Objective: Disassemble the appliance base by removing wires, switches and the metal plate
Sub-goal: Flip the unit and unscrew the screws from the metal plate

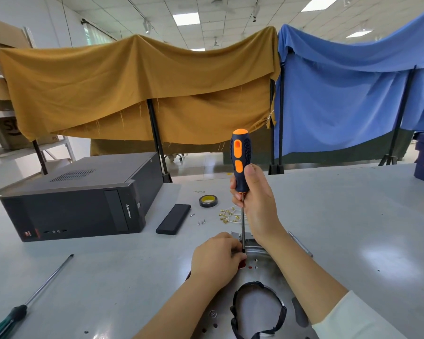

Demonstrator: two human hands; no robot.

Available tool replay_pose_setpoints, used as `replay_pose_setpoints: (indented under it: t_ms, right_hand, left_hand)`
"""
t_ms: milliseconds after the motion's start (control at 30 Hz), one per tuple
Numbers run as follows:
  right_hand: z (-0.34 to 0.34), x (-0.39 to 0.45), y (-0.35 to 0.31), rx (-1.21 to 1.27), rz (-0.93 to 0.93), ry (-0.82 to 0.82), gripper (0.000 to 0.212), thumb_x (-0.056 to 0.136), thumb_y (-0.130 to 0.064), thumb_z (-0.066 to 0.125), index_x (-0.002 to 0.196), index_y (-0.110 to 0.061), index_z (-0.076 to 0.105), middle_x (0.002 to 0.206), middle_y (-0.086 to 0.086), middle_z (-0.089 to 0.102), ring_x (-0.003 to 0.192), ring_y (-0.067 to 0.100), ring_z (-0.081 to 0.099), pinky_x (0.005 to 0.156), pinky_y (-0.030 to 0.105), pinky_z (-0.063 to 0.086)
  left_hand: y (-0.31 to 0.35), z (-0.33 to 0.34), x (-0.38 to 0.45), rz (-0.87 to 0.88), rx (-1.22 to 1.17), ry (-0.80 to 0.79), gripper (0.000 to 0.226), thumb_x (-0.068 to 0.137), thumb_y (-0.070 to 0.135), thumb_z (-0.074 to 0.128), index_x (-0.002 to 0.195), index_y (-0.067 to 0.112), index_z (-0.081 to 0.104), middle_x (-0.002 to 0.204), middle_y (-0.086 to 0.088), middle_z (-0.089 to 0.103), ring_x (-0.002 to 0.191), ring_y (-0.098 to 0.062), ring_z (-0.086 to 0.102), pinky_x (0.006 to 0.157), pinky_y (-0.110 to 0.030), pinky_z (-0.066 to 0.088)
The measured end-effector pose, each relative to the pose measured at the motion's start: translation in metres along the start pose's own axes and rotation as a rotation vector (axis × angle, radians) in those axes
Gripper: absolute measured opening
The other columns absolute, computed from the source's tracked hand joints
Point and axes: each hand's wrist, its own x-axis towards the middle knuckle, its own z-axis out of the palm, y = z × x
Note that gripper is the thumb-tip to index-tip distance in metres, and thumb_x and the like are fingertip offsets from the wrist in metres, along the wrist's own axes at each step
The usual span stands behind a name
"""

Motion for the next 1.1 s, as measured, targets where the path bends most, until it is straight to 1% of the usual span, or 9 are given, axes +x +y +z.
replay_pose_setpoints:
  t_ms: [100,267,400,567,700,867,933,1033,1100]
  right_hand:
    - [0.000,0.001,-0.005,-0.165,0.004,0.055,0.024,0.087,-0.034,0.060,0.100,-0.017,0.049,0.070,-0.002,0.046,0.056,0.006,0.039,0.051,0.018,0.037]
    - [-0.009,0.005,-0.034,-0.436,-0.025,-0.021,0.020,0.095,-0.033,0.052,0.096,-0.013,0.052,0.075,0.003,0.049,0.066,0.007,0.047,0.063,0.021,0.043]
    - [-0.030,0.014,-0.077,-0.812,0.041,-0.054,0.024,0.090,-0.042,0.057,0.075,-0.024,0.051,0.047,-0.013,0.044,0.043,0.001,0.042,0.045,0.011,0.034]
    - [-0.049,0.011,-0.122,-0.501,0.434,-0.134,0.022,0.087,-0.034,0.063,0.099,-0.016,0.063,0.058,0.001,0.060,0.040,0.013,0.045,0.041,0.021,0.039]
    - [-0.063,0.001,-0.134,-0.176,0.453,-0.250,0.039,0.079,-0.024,0.073,0.115,-0.023,0.059,0.090,0.008,0.070,0.075,0.020,0.067,0.053,0.025,0.052]
    - [-0.085,-0.014,-0.121,0.084,0.644,-0.255,0.086,0.051,-0.062,0.082,0.119,-0.013,0.060,0.098,0.015,0.064,0.085,0.027,0.066,0.063,0.033,0.056]
    - [-0.095,-0.017,-0.104,-0.038,0.712,-0.068,0.078,0.061,-0.068,0.071,0.112,-0.011,0.057,0.088,0.014,0.064,0.073,0.024,0.064,0.058,0.032,0.055]
    - [-0.118,-0.021,-0.062,-0.589,0.727,0.153,0.035,0.093,-0.042,0.054,0.114,-0.014,0.048,0.089,0.009,0.056,0.065,0.017,0.055,0.050,0.026,0.049]
    - [-0.142,-0.028,-0.030,-0.891,0.690,0.189,0.035,0.097,-0.028,0.048,0.127,-0.015,0.036,0.089,0.004,0.049,0.063,0.017,0.048,0.048,0.024,0.041]
  left_hand:
    - [-0.001,0.001,-0.001,0.022,0.003,0.036,0.017,0.089,0.042,0.051,0.095,0.030,0.061,0.107,0.015,0.055,0.096,-0.009,0.053,0.067,-0.023,0.038]
    - [-0.005,-0.001,0.000,-0.007,-0.078,0.083,0.006,0.086,0.038,0.054,0.086,0.032,0.056,0.101,0.018,0.053,0.092,-0.006,0.050,0.064,-0.022,0.031]
    - [-0.006,-0.003,0.004,-0.162,-0.260,0.123,0.009,0.090,0.032,0.055,0.082,0.036,0.054,0.085,0.018,0.055,0.078,-0.004,0.054,0.060,-0.023,0.037]
    - [-0.004,-0.020,0.016,-0.345,-0.686,0.176,0.009,0.092,0.023,0.054,0.089,0.018,0.061,0.090,0.004,0.067,0.083,-0.013,0.064,0.070,-0.029,0.050]
    - [-0.002,-0.040,0.017,-0.434,-0.941,0.167,0.008,0.090,0.013,0.056,0.086,0.010,0.061,0.087,-0.002,0.070,0.076,-0.012,0.069,0.069,-0.026,0.056]
    - [-0.021,-0.055,0.008,-0.484,-0.972,0.172,0.006,0.086,0.009,0.062,0.086,0.004,0.063,0.090,-0.013,0.070,0.082,-0.021,0.069,0.070,-0.026,0.056]
    - [-0.031,-0.054,0.003,-0.484,-0.949,0.158,0.006,0.085,0.009,0.064,0.085,0.003,0.063,0.090,-0.014,0.069,0.082,-0.021,0.069,0.069,-0.026,0.055]
    - [-0.046,-0.048,-0.001,-0.486,-0.867,0.139,0.009,0.083,0.014,0.067,0.087,0.006,0.065,0.086,-0.011,0.069,0.079,-0.021,0.070,0.070,-0.028,0.056]
    - [-0.057,-0.041,-0.002,-0.493,-0.809,0.141,0.010,0.083,0.017,0.069,0.086,0.008,0.065,0.082,-0.010,0.069,0.077,-0.021,0.069,0.071,-0.030,0.057]
